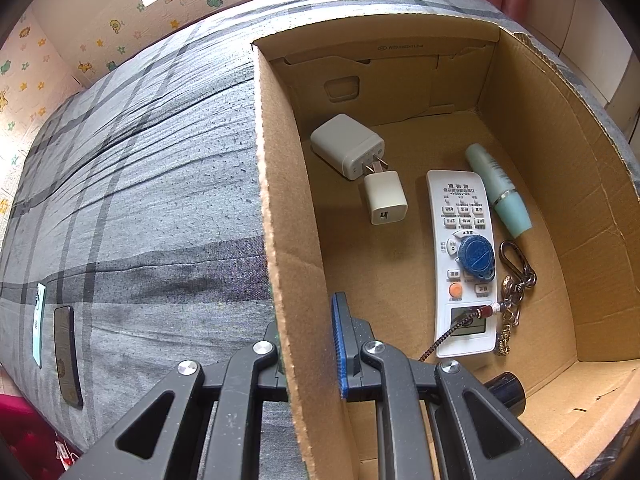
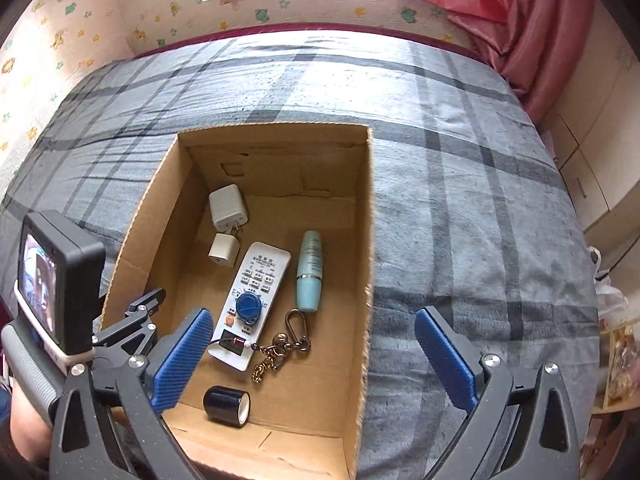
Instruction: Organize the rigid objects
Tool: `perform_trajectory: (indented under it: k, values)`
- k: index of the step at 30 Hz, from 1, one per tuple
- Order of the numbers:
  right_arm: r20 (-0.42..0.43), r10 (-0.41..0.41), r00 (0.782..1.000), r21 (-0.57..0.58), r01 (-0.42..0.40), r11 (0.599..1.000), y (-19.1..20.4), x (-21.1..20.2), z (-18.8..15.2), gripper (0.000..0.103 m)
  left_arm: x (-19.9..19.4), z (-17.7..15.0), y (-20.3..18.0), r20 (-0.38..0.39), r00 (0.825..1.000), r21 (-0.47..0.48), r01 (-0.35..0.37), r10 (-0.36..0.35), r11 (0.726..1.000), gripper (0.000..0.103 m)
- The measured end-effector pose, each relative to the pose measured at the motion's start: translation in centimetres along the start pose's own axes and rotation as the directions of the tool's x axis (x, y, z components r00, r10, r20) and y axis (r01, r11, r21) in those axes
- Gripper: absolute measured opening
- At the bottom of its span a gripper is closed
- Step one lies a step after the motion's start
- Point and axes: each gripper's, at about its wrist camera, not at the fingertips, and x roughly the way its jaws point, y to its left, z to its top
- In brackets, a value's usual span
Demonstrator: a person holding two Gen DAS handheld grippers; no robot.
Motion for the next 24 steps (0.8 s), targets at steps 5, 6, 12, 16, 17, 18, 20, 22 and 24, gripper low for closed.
perform_trajectory:
  k: [5,6,12,16,17,18,20,22,24]
  values:
    - [0.027,-0.037,0.999,0.028,0.037,0.999,-0.7,-1.7,-0.8,0.103,0.0,0.0,0.0,0.000,1.000,0.001,-0.002,0.002,1.000,0.014]
    - [0.032,-0.043,0.999,0.031,0.042,0.999,-0.8,-2.0,-1.0,0.103,0.0,0.0,-0.1,-0.001,1.000,0.002,-0.003,0.003,1.000,0.014]
    - [0.054,-0.040,0.998,0.042,0.038,0.998,-1.3,-3.1,-1.7,0.103,-0.1,0.1,-0.3,-0.005,1.000,0.003,-0.015,0.015,1.000,0.017]
    - [0.051,-0.034,0.998,0.049,0.032,0.998,-1.6,-3.4,-2.0,0.103,-0.7,0.2,-0.3,0.001,0.999,-0.007,-0.041,0.041,0.999,0.032]
    - [0.050,-0.033,0.998,0.055,0.031,0.998,-1.7,-3.5,-2.1,0.103,-0.9,0.3,-0.3,0.004,0.999,-0.011,-0.038,0.039,0.999,0.038]
    - [0.050,-0.031,0.998,0.060,0.028,0.998,-1.8,-3.7,-2.2,0.103,-1.2,0.2,-0.3,0.008,0.999,-0.014,-0.034,0.034,0.999,0.052]
    - [0.058,-0.022,0.998,0.065,0.019,0.998,-2.0,-4.0,-2.4,0.103,-2.0,0.1,-0.4,0.018,0.999,-0.016,-0.033,0.033,0.999,0.067]
    - [0.065,-0.026,0.998,0.063,0.022,0.998,-2.0,-4.3,-2.5,0.103,-2.7,0.0,-0.6,0.019,0.999,-0.012,-0.045,0.046,0.999,0.076]
    - [0.070,-0.029,0.997,0.062,0.025,0.998,-2.0,-4.6,-2.7,0.103,-3.7,-0.2,-0.6,0.027,0.998,-0.023,-0.053,0.054,0.998,0.084]
